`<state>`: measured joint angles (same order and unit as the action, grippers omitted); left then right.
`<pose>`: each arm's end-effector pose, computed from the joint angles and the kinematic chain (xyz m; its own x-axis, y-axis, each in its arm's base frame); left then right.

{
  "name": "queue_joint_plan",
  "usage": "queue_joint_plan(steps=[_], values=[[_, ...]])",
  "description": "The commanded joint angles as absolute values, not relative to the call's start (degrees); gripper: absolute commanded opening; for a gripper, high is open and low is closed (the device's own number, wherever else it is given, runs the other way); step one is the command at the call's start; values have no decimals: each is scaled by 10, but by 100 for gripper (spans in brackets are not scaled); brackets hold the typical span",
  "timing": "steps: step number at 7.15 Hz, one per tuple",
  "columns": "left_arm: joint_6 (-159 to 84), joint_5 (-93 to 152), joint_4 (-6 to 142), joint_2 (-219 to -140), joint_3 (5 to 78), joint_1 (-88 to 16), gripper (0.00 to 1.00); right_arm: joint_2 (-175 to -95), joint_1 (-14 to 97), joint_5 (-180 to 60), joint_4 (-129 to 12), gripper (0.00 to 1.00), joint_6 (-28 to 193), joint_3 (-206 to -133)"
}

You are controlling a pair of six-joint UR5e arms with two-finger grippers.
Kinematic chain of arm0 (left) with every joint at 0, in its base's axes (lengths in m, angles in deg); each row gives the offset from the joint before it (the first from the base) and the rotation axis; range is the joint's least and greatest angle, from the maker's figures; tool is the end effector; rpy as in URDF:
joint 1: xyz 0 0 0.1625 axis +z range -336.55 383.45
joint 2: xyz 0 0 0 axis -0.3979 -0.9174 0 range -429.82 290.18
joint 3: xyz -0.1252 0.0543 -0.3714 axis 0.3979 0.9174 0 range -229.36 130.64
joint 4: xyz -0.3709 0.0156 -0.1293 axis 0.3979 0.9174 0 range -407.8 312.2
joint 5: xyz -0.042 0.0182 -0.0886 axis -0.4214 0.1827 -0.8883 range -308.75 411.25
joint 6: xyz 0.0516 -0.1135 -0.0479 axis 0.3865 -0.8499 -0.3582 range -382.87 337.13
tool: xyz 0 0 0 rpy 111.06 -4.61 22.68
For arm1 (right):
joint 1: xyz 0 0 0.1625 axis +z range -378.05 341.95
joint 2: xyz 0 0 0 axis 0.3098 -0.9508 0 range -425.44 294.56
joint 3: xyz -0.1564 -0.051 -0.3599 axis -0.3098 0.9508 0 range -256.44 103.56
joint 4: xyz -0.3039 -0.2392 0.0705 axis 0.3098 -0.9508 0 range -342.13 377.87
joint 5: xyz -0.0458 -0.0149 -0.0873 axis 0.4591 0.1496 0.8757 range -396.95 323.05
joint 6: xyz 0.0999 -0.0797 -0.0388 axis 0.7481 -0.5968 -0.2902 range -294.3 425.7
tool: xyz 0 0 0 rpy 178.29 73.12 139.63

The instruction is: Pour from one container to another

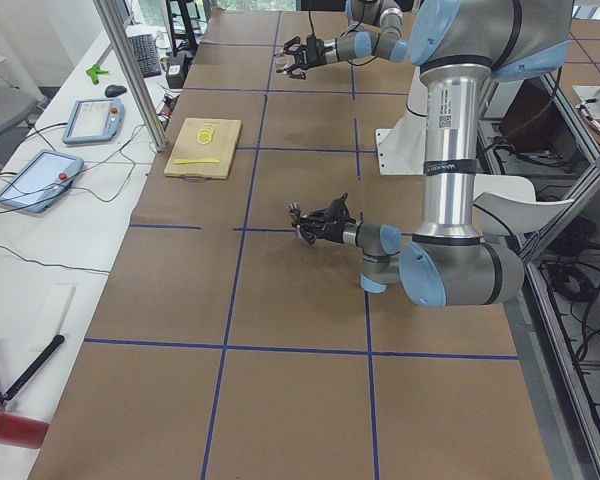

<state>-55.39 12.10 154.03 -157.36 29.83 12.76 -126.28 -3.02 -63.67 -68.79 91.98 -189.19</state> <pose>0.3604 -0.3091 0.5315 0.6555 0.4180 -0.6289 0.5914 0.2338 0.7718 -0.4436 -0.3806 0.1693 0.9838 -0.1533 -0.0927 0.1282 0.2406 0.9621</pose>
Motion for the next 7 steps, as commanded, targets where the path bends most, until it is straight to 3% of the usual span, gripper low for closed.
queue_joint_plan(steps=[1,7], values=[[-554,104,1541,-1574,298,128,0,-1266,-30,-637,-688,0,920,-1892],[-564,75,1540,-1578,297,125,0,-1268,-30,-635,-688,0,920,-1892]])
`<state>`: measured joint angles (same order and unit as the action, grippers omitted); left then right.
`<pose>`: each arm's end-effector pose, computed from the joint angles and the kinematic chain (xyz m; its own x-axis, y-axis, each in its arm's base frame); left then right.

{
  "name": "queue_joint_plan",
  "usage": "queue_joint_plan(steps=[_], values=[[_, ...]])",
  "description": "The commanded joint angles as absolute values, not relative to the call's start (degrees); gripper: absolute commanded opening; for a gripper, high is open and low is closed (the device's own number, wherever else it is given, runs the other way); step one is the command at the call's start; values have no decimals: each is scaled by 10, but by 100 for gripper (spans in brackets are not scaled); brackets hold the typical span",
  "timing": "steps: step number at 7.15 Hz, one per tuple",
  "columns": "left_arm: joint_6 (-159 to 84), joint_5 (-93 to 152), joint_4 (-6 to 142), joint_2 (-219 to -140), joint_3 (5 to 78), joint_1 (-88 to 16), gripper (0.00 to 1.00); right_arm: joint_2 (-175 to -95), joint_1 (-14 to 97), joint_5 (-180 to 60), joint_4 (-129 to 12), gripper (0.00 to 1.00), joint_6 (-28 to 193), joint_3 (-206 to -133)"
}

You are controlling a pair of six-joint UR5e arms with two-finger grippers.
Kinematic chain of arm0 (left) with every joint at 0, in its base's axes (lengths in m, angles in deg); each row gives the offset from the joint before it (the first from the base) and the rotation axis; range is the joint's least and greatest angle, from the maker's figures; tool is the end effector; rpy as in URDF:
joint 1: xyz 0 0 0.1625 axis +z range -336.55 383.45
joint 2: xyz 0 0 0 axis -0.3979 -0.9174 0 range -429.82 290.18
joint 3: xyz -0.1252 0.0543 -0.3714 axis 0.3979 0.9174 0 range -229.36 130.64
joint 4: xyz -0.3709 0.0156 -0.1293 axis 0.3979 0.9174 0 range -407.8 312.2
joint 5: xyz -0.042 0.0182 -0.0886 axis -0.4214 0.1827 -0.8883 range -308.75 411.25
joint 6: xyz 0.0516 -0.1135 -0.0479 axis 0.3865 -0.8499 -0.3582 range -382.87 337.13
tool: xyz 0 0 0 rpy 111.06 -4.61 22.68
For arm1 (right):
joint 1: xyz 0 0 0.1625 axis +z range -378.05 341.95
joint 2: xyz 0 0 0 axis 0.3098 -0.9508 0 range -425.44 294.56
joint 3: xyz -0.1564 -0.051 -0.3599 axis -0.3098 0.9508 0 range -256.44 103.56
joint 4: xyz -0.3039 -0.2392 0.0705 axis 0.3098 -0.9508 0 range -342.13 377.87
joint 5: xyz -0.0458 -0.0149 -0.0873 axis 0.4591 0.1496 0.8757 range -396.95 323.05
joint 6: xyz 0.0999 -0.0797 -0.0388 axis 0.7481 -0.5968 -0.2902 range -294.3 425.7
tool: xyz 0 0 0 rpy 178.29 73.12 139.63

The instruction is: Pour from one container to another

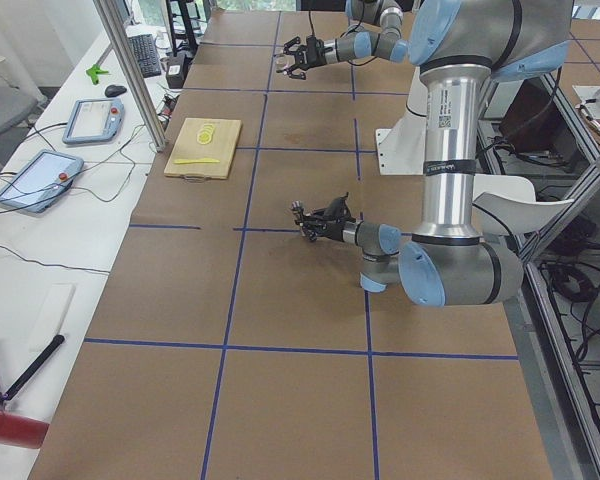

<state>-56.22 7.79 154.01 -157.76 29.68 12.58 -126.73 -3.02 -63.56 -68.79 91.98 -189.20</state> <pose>0.3707 -0.3056 0.5286 0.6143 0.4671 -0.6359 0.5839 0.2729 0.7646 -0.4432 -0.3807 0.1732 0.9833 -0.1518 -0.1002 0.1352 0.2417 0.9609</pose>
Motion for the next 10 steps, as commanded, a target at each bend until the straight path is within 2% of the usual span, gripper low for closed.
queue_joint_plan(steps=[1,10], values=[[-564,75,1540,-1578,296,125,0,-1270,-30,-635,-688,0,920,-1893],[-587,76,1541,-1578,279,125,0,-1270,-30,-635,-688,0,920,-1894]])
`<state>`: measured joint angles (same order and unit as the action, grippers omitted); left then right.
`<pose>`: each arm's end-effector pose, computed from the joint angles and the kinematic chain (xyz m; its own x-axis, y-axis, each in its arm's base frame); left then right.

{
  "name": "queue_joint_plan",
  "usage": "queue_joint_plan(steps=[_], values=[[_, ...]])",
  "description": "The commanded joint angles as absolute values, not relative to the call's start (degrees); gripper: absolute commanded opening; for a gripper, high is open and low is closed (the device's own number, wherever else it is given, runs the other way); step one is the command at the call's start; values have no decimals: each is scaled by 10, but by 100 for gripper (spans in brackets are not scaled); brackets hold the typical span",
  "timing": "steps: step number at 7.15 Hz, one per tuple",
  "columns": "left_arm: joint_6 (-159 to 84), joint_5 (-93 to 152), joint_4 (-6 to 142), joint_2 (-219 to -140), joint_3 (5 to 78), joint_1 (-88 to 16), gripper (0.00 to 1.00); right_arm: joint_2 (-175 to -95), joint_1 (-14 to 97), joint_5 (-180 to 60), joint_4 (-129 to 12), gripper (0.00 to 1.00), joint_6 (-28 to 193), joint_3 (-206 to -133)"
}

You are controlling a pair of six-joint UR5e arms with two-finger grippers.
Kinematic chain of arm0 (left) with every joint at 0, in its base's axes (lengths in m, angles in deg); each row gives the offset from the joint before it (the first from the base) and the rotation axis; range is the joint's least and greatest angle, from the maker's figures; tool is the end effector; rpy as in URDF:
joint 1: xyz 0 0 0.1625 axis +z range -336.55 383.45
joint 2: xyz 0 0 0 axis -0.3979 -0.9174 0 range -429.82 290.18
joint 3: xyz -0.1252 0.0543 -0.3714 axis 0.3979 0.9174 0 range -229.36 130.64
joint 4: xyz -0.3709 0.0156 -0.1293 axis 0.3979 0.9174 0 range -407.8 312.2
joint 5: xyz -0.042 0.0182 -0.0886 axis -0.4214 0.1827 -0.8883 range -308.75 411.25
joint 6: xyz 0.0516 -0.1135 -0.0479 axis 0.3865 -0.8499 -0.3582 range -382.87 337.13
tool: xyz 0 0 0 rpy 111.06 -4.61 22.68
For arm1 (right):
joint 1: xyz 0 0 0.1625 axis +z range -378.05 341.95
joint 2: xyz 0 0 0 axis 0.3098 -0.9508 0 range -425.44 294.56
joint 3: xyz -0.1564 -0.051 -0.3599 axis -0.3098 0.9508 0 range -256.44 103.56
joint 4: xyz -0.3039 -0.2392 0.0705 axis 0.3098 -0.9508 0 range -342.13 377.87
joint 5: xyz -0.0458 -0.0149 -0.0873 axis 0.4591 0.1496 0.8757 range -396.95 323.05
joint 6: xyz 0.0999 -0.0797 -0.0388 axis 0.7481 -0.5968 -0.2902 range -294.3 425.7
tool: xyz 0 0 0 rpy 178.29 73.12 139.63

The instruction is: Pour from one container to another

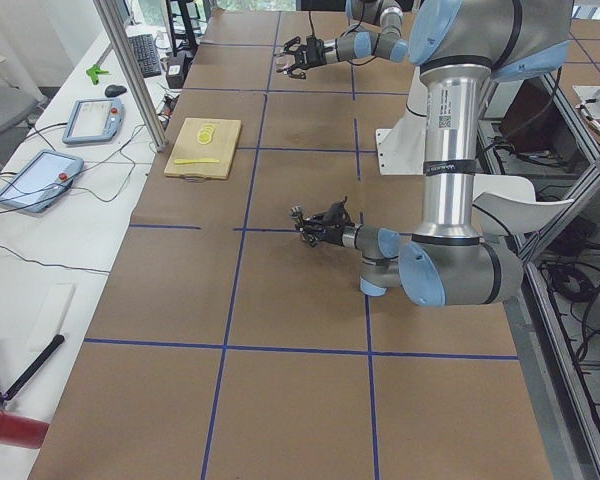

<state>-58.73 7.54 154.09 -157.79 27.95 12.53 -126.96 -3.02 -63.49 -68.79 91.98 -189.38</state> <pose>0.3716 -0.3057 0.5414 0.6050 0.4537 -0.6543 0.5885 0.2987 0.7513 -0.4420 -0.3804 0.1742 0.9834 -0.1508 -0.1013 0.1359 0.2414 0.9609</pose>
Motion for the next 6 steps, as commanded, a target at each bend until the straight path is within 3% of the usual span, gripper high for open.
queue_joint_plan(steps=[1,6], values=[[-586,77,1541,-1578,278,125,0,-1270,-30,-635,-688,0,920,-1896],[-583,80,1543,-1576,268,126,0,-1270,-30,-635,-688,0,920,-1896]])
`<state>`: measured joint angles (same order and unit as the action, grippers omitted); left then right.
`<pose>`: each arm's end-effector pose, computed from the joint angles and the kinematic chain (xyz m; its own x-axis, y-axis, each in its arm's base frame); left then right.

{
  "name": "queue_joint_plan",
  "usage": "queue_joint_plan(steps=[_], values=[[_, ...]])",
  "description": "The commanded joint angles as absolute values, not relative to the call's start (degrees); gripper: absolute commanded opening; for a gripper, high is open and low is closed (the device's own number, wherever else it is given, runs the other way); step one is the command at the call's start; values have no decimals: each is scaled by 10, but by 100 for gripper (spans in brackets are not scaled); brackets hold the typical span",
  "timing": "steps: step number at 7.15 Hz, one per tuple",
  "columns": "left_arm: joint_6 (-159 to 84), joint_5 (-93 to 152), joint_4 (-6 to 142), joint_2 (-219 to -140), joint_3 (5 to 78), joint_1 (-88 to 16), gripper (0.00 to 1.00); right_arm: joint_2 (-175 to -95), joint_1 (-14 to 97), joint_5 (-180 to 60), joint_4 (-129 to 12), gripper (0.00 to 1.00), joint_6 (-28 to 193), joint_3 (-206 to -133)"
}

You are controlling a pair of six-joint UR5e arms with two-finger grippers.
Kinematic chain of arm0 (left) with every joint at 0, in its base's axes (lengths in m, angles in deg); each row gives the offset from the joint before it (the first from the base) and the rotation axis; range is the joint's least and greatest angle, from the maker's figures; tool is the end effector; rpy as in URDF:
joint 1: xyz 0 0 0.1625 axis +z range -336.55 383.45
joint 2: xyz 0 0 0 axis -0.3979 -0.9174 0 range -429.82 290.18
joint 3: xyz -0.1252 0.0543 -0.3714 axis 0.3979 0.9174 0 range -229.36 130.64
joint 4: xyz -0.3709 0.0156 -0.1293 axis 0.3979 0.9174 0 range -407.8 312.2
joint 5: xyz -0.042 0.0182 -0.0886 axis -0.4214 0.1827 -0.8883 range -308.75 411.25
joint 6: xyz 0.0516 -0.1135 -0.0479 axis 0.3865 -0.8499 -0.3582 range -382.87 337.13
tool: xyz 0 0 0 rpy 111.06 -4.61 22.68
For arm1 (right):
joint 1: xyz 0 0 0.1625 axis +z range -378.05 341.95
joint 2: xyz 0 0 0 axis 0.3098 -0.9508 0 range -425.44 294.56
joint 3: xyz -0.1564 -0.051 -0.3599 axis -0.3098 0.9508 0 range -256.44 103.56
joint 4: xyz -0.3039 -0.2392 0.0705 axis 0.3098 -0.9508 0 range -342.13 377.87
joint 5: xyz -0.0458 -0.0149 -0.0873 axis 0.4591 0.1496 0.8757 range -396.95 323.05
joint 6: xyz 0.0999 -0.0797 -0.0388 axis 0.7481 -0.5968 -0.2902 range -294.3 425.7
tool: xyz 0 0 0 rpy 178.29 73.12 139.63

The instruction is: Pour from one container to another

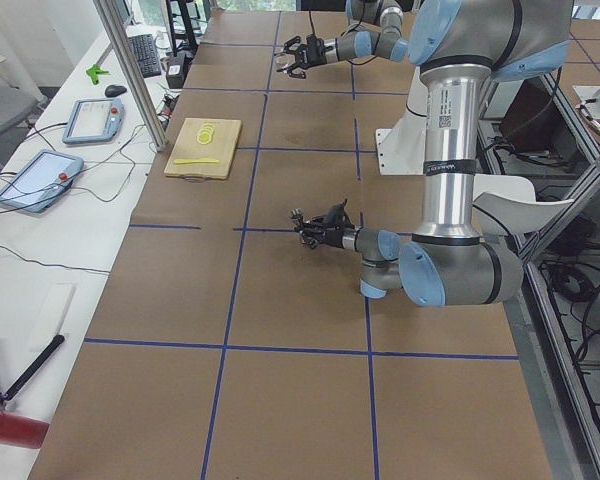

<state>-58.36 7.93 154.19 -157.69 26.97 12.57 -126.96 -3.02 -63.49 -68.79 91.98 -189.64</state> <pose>0.3704 -0.3059 0.5495 0.6223 0.4493 -0.6410 0.5737 0.2953 0.7639 -0.4406 -0.3800 0.1726 0.9838 -0.1507 -0.0971 0.1317 0.2402 0.9617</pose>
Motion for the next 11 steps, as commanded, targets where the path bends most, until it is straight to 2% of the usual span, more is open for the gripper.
queue_joint_plan(steps=[1,7,10,11], values=[[-583,80,1543,-1576,268,126,10,-1270,-30,-635,-688,0,920,-1896],[-581,84,1551,-1568,268,127,53,-1271,-30,-633,-688,0,921,-1896],[-580,98,1550,-1568,272,129,66,-1271,-30,-633,-688,0,921,-1896],[-580,99,1551,-1568,272,130,80,-1271,-30,-633,-688,0,921,-1896]])
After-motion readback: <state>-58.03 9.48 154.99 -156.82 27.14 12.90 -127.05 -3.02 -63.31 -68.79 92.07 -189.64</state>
